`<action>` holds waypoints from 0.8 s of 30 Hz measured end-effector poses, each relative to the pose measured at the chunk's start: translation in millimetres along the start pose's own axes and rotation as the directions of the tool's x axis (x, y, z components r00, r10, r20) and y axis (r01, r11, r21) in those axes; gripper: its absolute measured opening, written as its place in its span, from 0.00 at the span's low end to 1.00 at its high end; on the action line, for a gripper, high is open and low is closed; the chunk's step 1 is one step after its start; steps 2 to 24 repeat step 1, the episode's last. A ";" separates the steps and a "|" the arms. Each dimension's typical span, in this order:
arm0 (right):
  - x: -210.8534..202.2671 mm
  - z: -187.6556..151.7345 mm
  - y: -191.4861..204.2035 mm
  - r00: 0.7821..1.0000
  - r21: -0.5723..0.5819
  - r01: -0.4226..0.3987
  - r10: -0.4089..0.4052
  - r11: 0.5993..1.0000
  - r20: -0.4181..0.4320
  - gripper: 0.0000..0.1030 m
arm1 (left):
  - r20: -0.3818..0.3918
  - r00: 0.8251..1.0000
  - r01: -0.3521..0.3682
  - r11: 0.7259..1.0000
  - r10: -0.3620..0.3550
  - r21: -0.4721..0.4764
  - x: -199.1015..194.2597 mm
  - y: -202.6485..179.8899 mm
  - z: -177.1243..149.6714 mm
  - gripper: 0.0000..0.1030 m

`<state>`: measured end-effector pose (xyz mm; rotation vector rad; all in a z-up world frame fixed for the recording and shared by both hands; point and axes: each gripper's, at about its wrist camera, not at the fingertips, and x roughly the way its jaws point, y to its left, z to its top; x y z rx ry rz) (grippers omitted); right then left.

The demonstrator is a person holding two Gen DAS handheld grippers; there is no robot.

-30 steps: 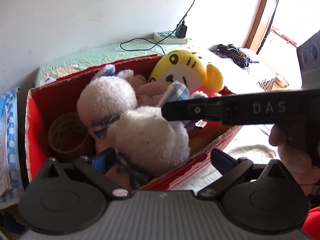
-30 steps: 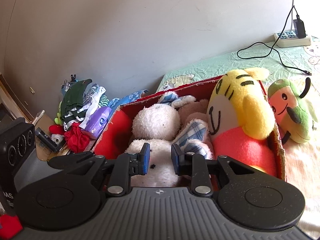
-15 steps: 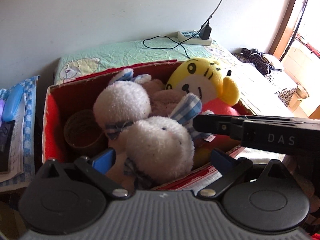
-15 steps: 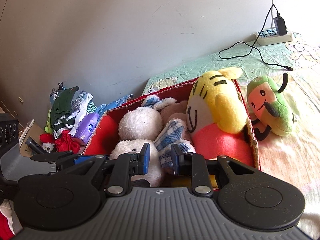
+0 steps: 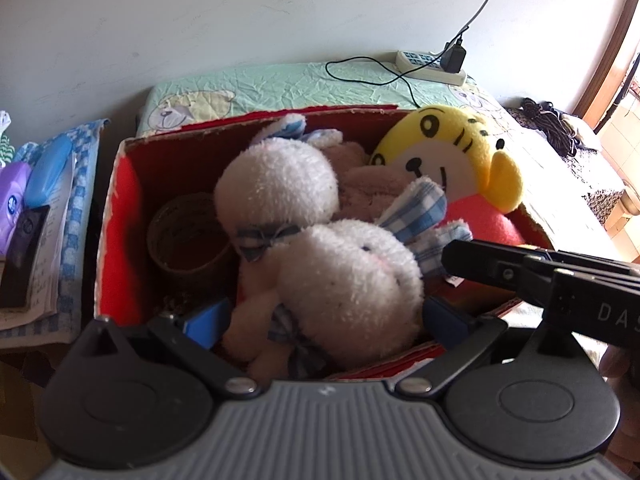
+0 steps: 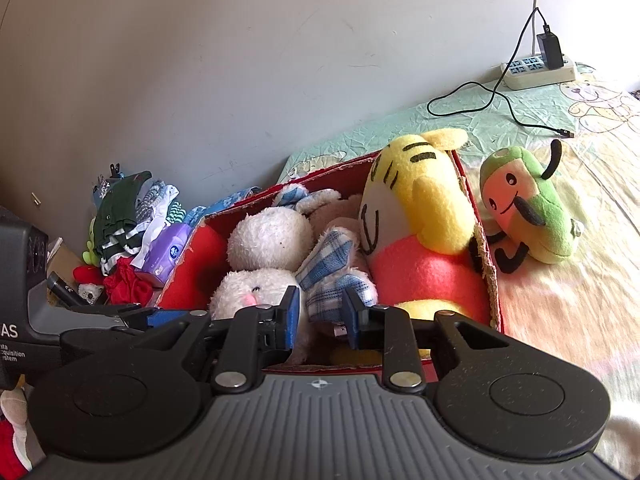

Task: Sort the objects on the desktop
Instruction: 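Raise the right gripper out of the red box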

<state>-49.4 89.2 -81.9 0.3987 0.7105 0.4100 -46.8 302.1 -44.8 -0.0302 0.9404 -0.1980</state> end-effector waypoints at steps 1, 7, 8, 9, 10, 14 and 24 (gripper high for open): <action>-0.5 -0.4 -1.2 1.000 0.006 -0.003 0.003 1.000 0.001 0.26 | 0.001 1.000 -0.002 1.000 0.002 0.000 0.2 -0.2 0.0 0.99; -0.5 -0.4 -1.2 1.000 0.006 -0.003 0.003 1.000 0.001 0.26 | 0.001 1.000 -0.002 1.000 0.002 0.000 0.2 -0.2 0.0 0.99; -0.5 -0.4 -1.2 1.000 0.006 -0.003 0.003 1.000 0.001 0.26 | 0.001 1.000 -0.002 1.000 0.002 0.000 0.2 -0.2 0.0 0.99; -0.5 -0.4 -1.2 1.000 0.006 -0.003 0.003 1.000 0.001 0.26 | 0.001 1.000 -0.002 1.000 0.002 0.000 0.2 -0.2 0.0 0.99; -0.5 -0.4 -1.2 1.000 0.006 -0.003 0.003 1.000 0.001 0.26 | 0.001 1.000 -0.002 1.000 0.002 0.000 0.2 -0.2 0.0 0.99; -0.5 -0.4 -1.2 1.000 0.006 -0.003 0.003 1.000 0.001 0.26 | 0.001 1.000 -0.002 1.000 0.002 0.000 0.2 -0.2 0.0 0.99; -0.5 -0.4 -1.2 1.000 0.006 -0.003 0.003 1.000 0.001 0.26 | 0.001 1.000 -0.002 1.000 0.002 0.000 0.2 -0.2 0.0 0.99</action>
